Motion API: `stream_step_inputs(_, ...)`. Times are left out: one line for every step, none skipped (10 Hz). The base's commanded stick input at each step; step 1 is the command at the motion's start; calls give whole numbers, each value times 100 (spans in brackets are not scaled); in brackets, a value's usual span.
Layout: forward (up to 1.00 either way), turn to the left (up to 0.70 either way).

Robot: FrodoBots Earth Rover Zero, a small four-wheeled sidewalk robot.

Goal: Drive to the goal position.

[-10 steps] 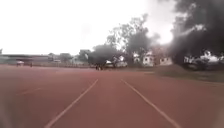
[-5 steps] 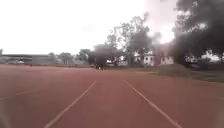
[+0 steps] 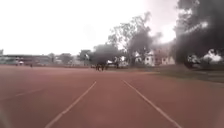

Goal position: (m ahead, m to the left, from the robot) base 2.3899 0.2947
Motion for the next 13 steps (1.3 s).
stream_step_inputs(70,0)
stream_step_inputs(70,0)
stream_step_inputs(70,0)
stream_step_inputs(70,0)
stream_step_inputs(70,0)
stream_step_inputs(70,-1)
stream_step_inputs(70,-12)
stream_step_inputs(70,-23)
stream_step_inputs(70,-35)
stream_step_inputs(70,-28)
stream_step_inputs(70,-21)
stream_step_inputs(70,-13)
stream_step_inputs(70,-6)
